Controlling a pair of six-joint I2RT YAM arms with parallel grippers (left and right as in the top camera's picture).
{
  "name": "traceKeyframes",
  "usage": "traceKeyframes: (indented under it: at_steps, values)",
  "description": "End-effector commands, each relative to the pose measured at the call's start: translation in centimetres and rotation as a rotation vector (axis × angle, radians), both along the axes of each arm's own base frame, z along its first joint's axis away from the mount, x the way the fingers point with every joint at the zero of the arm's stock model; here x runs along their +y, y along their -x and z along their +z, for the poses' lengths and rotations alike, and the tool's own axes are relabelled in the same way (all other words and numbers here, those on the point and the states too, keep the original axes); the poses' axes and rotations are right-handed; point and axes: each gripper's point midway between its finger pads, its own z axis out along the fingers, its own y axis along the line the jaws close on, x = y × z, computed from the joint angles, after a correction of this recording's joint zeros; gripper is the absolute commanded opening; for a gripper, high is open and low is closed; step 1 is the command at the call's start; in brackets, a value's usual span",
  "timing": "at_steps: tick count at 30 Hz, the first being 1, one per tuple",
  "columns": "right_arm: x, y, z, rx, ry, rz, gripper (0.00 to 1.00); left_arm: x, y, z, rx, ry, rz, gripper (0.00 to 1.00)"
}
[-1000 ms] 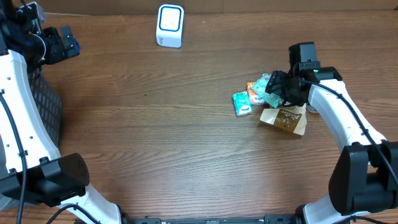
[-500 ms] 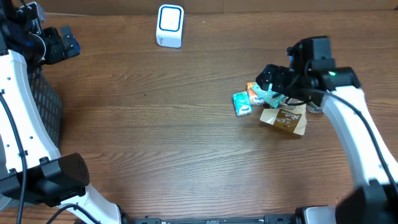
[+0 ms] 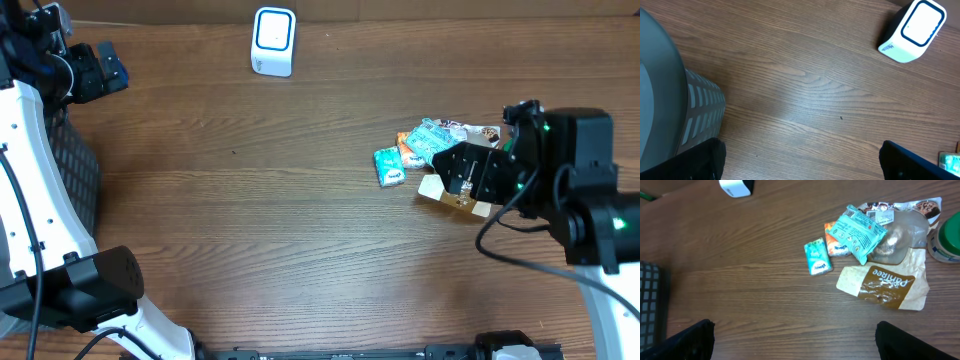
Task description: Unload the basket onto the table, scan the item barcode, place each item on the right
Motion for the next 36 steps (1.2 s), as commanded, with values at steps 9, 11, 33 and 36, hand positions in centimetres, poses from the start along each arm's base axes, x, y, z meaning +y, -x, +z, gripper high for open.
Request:
traceKeyframes:
  at_steps: [9, 11, 33, 36]
  values:
    - [-0.1, -0.3, 0.6, -0.015, -0.003, 0.001, 1.00, -0.3, -0.2, 0.2, -0.012, 0.009, -0.002, 1.00]
    - [0.0, -0.4, 0.5, -0.009, -0.003, 0.001, 1.00, -0.3, -0.2, 0.2, -0.012, 0.009, -0.002, 1.00]
    - [-3.2, 1.7, 3.7, -0.628, 0.075, -0.156, 1.00, -0.3, -0.2, 0.2, -0.012, 0.009, -0.002, 1.00]
    - [-3.7, 2.6, 3.3, -0.737, 0.069, -0.187, 1.00, -0.3, -0.2, 0.2, -0.012, 0.009, -0.002, 1.00]
